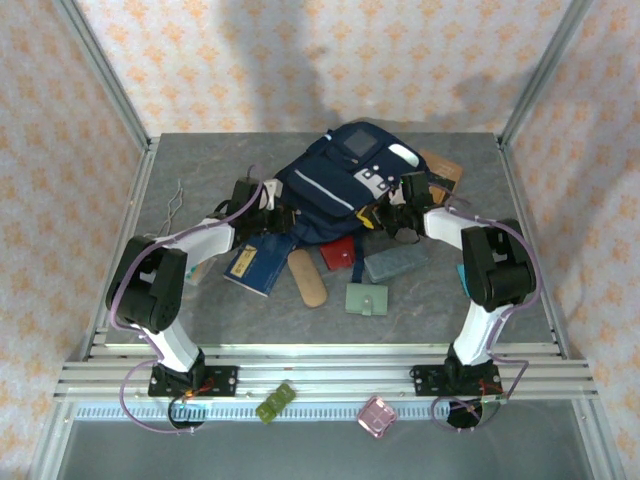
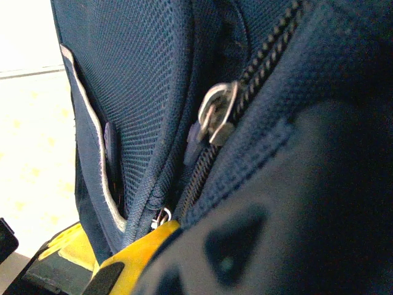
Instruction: Pack the student bag
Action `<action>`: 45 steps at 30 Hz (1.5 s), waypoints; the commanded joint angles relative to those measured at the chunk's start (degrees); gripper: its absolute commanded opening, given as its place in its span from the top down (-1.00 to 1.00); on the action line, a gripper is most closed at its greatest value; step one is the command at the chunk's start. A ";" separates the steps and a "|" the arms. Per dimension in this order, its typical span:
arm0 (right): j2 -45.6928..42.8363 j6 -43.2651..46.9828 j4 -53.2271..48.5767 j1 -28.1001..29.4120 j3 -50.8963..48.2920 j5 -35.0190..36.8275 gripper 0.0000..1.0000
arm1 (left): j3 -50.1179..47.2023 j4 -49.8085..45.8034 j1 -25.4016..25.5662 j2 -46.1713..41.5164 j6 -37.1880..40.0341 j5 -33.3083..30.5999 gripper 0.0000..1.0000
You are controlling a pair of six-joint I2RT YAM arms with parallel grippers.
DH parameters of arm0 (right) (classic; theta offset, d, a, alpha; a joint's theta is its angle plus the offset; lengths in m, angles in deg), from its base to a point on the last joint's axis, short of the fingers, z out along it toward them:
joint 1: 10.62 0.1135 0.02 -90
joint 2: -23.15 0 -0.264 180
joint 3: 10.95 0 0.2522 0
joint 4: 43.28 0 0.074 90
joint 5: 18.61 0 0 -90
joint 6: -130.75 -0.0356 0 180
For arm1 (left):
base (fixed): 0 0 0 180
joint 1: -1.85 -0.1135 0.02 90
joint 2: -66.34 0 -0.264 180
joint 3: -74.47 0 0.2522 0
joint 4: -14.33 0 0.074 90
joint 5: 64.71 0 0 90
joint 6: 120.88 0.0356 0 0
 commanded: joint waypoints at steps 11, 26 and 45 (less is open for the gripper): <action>0.38 0.63 3.09 -0.47 0.66 0.52 1.00 | 2.18 -5.41 0.16 -6.45 3.57 0.34 0.27; 0.15 0.34 3.36 0.13 0.66 0.55 1.00 | 11.68 -10.41 0.58 3.07 8.51 0.95 -0.24; 0.65 0.51 3.05 0.19 2.42 0.35 1.00 | 4.30 -10.74 3.33 -1.31 9.39 -7.90 0.04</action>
